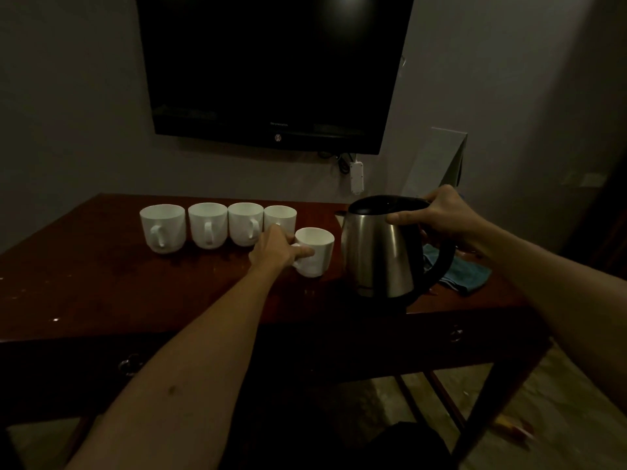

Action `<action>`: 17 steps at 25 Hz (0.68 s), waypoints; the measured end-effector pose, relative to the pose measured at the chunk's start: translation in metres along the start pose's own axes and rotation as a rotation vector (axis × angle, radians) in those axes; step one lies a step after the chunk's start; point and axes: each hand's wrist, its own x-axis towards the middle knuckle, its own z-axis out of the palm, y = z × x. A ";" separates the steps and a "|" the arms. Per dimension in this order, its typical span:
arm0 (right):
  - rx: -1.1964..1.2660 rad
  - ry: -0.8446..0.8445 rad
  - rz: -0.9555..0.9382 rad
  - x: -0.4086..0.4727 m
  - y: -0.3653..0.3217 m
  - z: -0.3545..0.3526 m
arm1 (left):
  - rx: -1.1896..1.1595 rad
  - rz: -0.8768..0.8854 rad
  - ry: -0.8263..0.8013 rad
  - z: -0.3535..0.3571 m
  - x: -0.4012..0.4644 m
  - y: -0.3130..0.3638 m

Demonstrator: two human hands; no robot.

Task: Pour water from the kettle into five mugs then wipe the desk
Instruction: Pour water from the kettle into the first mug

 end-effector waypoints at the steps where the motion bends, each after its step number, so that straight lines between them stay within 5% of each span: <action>1: -0.012 0.001 -0.003 0.001 0.000 0.000 | -0.001 0.000 0.000 0.000 0.000 0.000; 17: -0.073 -0.048 -0.059 0.011 -0.003 0.000 | 0.020 -0.009 -0.011 0.003 0.007 0.002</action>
